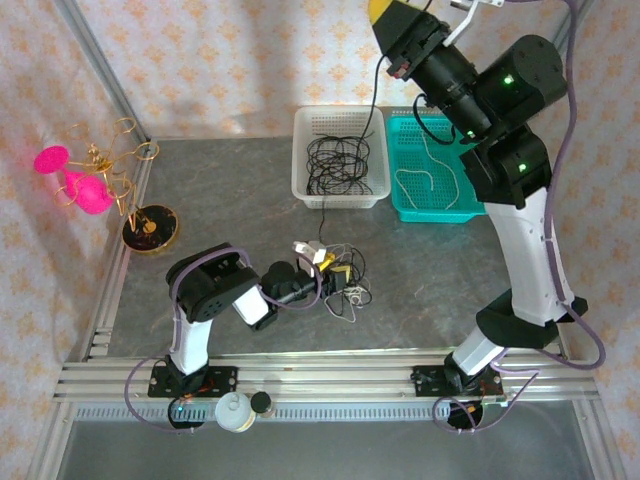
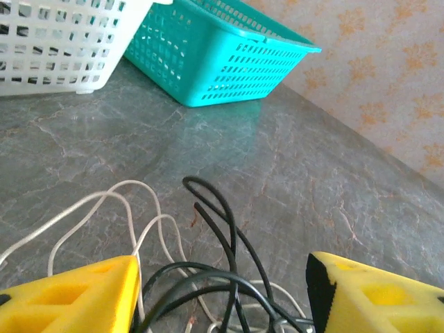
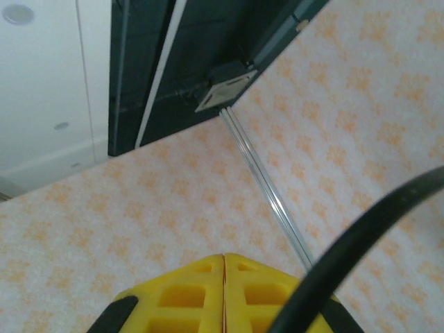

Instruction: Untangle the cables

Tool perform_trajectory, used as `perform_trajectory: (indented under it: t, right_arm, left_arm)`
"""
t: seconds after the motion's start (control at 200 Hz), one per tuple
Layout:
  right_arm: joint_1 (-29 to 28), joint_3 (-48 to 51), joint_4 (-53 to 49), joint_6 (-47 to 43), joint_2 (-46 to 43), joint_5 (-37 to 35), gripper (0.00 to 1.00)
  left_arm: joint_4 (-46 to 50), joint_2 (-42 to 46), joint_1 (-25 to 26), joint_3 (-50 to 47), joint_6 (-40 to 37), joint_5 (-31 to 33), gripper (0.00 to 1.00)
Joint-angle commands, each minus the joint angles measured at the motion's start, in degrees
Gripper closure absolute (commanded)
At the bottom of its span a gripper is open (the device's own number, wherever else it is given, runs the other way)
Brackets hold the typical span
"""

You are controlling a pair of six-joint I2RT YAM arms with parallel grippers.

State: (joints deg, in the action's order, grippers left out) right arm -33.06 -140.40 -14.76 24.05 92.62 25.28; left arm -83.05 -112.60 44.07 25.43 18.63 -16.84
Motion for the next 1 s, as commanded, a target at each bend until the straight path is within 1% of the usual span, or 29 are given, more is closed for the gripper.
perform_trajectory:
  t: [0.0,0.13,0.175,0.19,0.245,0.33,0.38,0.471,0.566,0.611,0.681,0.736,0.821,0.871,0.996]
  right_arm:
    - [1.2,-1.5,5.1,1.3,1.9,0.0,1.00]
    - [5.4,-2.5,6.8,4.9,5.4,2.7,1.00]
    - [7.2,-3.8,7.1,6.5,7.3,3.6,1.00]
    - [7.8,-4.2,7.3,6.9,7.9,3.9,1.00]
    - [9.9,-6.2,8.5,8.9,10.6,5.6,1.00]
    - [13.6,-8.8,11.5,14.0,14.4,8.4,1.00]
    - [14.8,-9.4,13.0,15.1,15.7,8.9,1.00]
    - [15.0,-9.6,13.2,12.4,16.5,6.2,1.00]
    - [15.0,-9.6,13.4,10.4,16.9,4.7,1.00]
    - [15.0,-9.5,13.8,9.8,17.2,4.1,1.00]
    - [15.0,-8.7,16.6,9.3,17.8,3.8,1.00]
    - [15.1,-8.3,20.0,8.9,18.7,3.5,1.00]
    - [15.1,-9.2,22.6,7.8,20.7,1.0,1.00]
    - [15.1,-9.4,24.1,6.7,21.9,0.9,1.00]
    - [15.0,-9.4,22.5,5.2,24.6,0.7,1.00]
  left_arm:
    - [-3.6,1.2,0.7,-3.1,2.4,2.2,0.35]
    - [-5.8,2.9,0.8,-6.2,4.1,2.3,0.35]
    - [-6.2,2.9,1.0,-7.0,4.5,2.2,0.35]
    - [-6.4,4.4,1.0,-7.2,4.6,2.0,0.35]
    - [-6.6,5.4,1.2,-7.8,5.0,1.4,0.35]
    - [-5.9,7.2,1.9,-8.5,5.3,1.5,0.35]
    - [-4.5,8.7,2.5,-8.7,5.3,1.7,0.35]
    - [-0.6,11.7,4.2,-8.5,4.6,2.6,0.35]
    - [2.4,14.8,5.5,-8.2,3.6,3.4,0.35]
    - [5.5,16.2,5.9,-8.1,3.5,3.7,0.35]
    - [8.3,19.0,6.2,-8.2,3.7,3.9,0.35]
    - [11.7,21.5,6.4,-8.2,4.2,4.2,0.35]
    - [17.7,25.8,7.4,-8.2,3.6,4.0,0.35]
    - [21.3,28.6,8.2,-8.1,2.9,4.7,0.35]
    - [29.7,35.2,9.6,-7.1,1.5,5.7,0.33]
